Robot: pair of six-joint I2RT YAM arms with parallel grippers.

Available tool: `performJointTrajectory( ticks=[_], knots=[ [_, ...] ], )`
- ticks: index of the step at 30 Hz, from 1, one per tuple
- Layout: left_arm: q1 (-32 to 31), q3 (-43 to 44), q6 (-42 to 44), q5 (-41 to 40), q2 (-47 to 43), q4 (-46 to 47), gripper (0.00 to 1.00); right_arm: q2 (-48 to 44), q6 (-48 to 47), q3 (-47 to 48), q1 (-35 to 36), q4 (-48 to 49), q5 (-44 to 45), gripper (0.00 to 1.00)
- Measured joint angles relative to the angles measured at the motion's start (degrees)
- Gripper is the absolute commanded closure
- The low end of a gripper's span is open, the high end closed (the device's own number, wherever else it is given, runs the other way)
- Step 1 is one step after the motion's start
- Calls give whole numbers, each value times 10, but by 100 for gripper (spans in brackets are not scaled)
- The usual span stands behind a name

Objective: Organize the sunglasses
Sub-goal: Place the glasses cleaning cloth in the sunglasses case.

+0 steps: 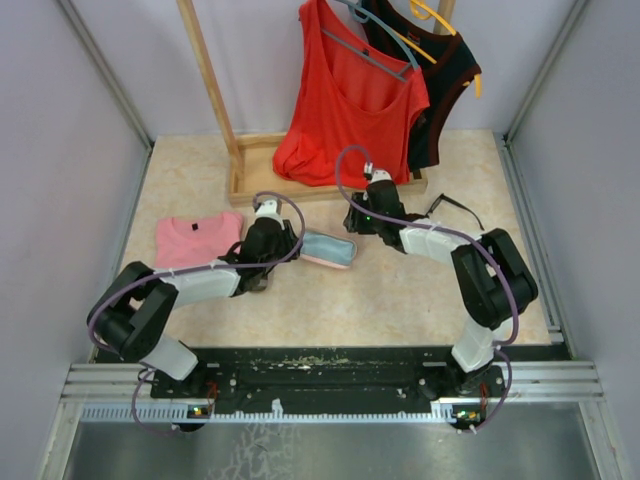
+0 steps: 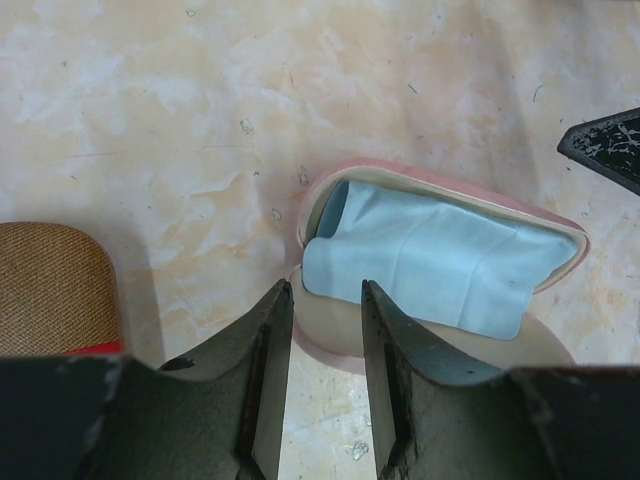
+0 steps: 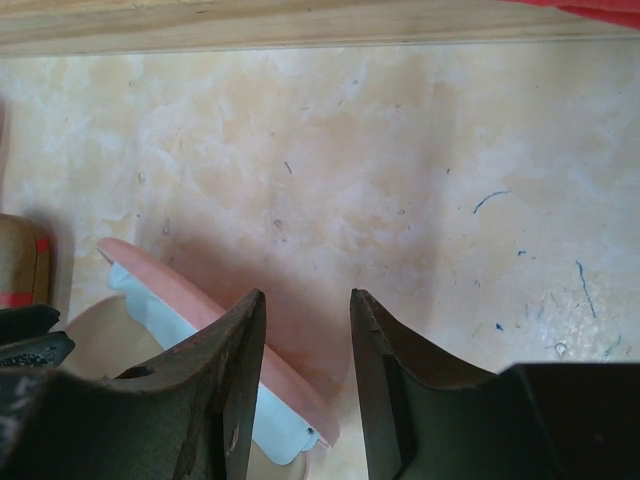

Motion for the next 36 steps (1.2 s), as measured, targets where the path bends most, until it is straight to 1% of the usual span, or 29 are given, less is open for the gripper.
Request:
performJointTrajectory(
  ticks=[4, 6, 9, 13, 17, 23, 36],
  knots=[
    [0, 0, -2, 0, -4, -6, 58, -2, -15, 0, 0, -11, 2, 62],
    [0, 0, -2, 1, -16, -14, 57, -2, -24, 0, 0, -24, 3, 65],
    [0, 0, -4, 0, -44, -24, 56, -2, -38, 5, 0, -48, 6, 70],
    [0, 0, -11, -9, -90, -48, 54, -1, -54, 24, 0, -83, 17, 72],
    [1, 1, -26, -31, -118, -83, 54, -1, -68, 30, 4, -102, 30, 73],
    [6, 1, -46, -50, -138, -139, 54, 5, -79, 30, 15, -129, 36, 75],
    [8, -13, -63, -60, -175, -177, 53, 7, -84, 30, 32, -156, 36, 77]
  ],
)
